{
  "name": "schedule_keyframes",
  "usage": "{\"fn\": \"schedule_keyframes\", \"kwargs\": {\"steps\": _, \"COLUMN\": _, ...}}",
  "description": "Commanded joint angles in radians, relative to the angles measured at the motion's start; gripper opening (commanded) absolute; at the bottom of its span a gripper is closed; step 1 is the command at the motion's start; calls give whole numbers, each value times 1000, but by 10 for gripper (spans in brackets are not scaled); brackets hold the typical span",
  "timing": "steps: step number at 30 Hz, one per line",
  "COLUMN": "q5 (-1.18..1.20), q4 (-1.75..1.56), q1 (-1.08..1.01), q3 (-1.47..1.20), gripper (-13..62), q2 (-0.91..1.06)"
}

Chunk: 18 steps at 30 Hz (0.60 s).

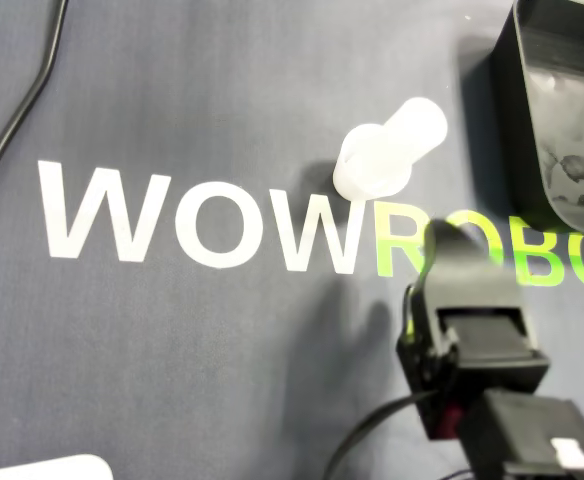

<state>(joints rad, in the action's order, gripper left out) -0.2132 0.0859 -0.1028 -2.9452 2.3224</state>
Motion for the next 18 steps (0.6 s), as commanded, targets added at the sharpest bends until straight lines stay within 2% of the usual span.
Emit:
{"fn": "schedule_keyframes", "kwargs": {"steps": 1, "q5": 28, "q4": -9, "q1": -17, "q3": 2, "gripper": 316, "q2": 78}}
{"fn": "schedule_keyframes", "kwargs": {"steps": 11, "q5": 26, "q4": -23, "q1": -3, "q3": -132, "gripper": 333, "q2": 77}}
{"fn": "schedule_keyframes", "kwargs": {"steps": 18, "q5": 46, "q4": -28, "q1": 81, "q3": -140, "gripper": 332, "q2": 77}}
